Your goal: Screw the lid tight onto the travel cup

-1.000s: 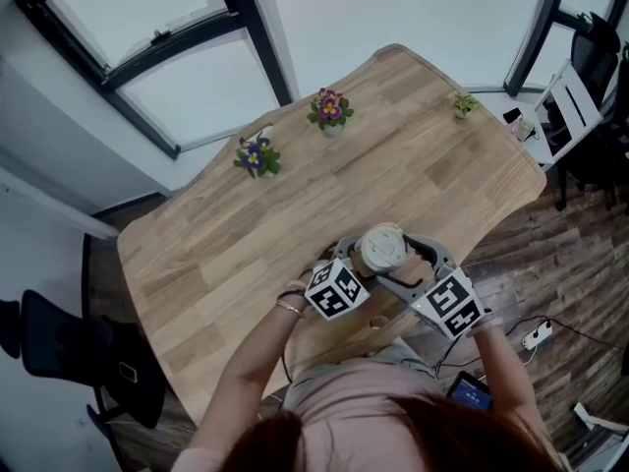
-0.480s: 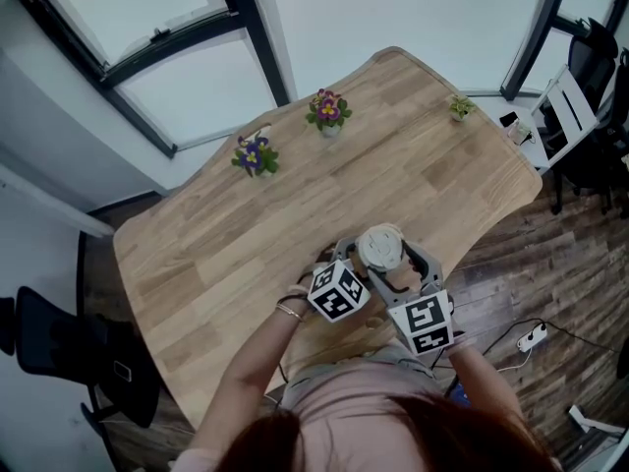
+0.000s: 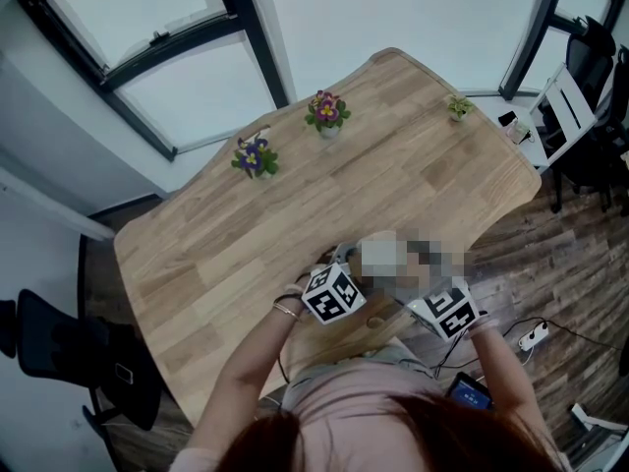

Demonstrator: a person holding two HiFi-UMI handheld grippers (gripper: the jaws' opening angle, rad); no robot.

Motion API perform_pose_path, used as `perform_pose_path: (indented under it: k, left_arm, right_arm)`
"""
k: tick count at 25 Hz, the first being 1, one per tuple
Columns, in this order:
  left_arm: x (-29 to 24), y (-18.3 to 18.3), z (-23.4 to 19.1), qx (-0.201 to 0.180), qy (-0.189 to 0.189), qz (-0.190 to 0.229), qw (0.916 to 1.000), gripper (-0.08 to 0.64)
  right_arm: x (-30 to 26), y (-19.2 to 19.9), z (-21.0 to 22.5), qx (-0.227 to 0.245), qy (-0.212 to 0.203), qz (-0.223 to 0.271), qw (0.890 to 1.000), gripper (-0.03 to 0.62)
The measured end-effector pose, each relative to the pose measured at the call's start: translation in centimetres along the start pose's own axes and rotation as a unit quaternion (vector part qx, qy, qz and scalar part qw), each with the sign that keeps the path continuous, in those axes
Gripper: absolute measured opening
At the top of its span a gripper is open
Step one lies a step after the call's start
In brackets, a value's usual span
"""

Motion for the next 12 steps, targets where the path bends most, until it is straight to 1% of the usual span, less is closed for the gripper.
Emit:
perform_pose_path:
  k: [3,5,6,8,12]
  left_arm:
    - [0.06,-0.05,0.70,-0.024,0.024,-0.006,0.9994,0.347]
    - [0.07,-0.10,0.77,-0.026,0.027,-0.009,0.9993,0.347]
    - [0.05,-0.11,0.76,-0.023,0.024,-0.010,0.9994,0.347]
    - [0.03,-0.12,0.77,-0.018,0.016,-0.010,0.9996,0.347]
    - [0.06,-0.07,0.64,-0.010,0.006,-0.012,0.9999,0.347]
  right_arm:
    - [-0.22,-0.22,-0.66,0.049,-0.042,-0.010,0.998,0.367]
    - [-0.47,-0.20,-0.89,0.058,-0.059,-0.015,0.997,0.365]
    - [-0.51,-0.19,-0.92,0.057,-0.059,-0.013,0.997,0.365]
    - [-0.43,-0.20,-0.97,0.053,-0.045,-0.005,0.998,0.365]
    - [-0.41,-0.29,-1.05,0.030,0.003,0.010,1.000,0.362]
Point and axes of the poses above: the fingertips, and each gripper's own axes: x backward along the fingers, z to its right, y out of its underside, the point moved 2 cm from there along x, backward along the fingers, and after that the axes turned 2 degrees about -z, right-handed, at the moved point
